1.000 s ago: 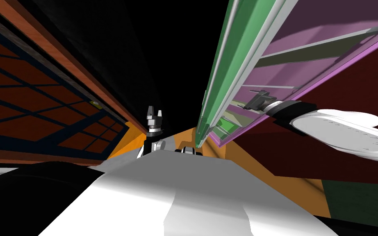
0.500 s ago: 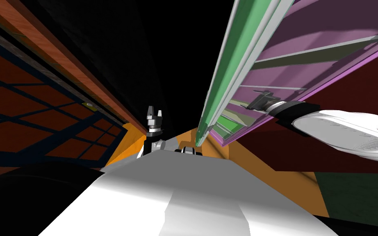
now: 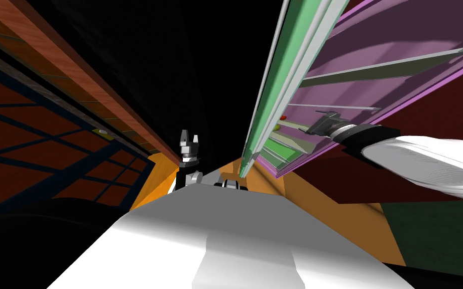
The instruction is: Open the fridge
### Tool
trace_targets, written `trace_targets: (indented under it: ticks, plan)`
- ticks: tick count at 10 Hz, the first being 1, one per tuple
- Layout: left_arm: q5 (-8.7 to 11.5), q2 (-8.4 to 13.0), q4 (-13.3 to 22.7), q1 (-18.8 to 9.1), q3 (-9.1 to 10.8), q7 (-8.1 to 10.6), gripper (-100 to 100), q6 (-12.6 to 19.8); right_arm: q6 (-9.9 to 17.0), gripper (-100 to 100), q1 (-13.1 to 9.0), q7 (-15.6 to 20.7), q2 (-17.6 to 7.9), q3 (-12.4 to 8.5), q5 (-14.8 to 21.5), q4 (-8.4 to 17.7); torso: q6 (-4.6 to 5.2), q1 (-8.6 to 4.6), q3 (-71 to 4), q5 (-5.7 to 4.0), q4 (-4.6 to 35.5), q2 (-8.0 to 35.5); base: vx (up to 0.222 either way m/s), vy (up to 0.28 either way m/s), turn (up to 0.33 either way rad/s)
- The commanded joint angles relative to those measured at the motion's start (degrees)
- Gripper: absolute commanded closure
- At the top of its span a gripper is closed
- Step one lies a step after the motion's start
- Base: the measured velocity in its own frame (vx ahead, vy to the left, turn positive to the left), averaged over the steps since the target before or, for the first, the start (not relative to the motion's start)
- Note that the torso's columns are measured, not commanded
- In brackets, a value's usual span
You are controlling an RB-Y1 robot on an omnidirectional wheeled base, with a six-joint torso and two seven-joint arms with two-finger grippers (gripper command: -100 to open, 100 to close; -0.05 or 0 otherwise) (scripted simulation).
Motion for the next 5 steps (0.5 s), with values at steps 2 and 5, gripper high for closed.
trace_targets:
  ticks: [2, 5]
  plan:
    - [0.0, 0.02, 0.0, 0.0, 0.02, 0.0, 0, 0.0, -1.43, -100, -3.58, 4.43, 0.52, 3.74, -5.35, 3.6, 0.02, -0.53, 0.0, -0.19, -0.01, 0.01, -0.015, 0.045, -0.044]
    - [0.0, 0.03, 0.0, 0.0, 0.03, 0.0, 0, 0.0, -2.62, -100, -8.04, 8.06, 0.93, 7.0, -8.25, 6.4, 0.0, -0.08, -0.04, -0.02, -0.02, -0.04, -0.009, 0.0, -0.013]
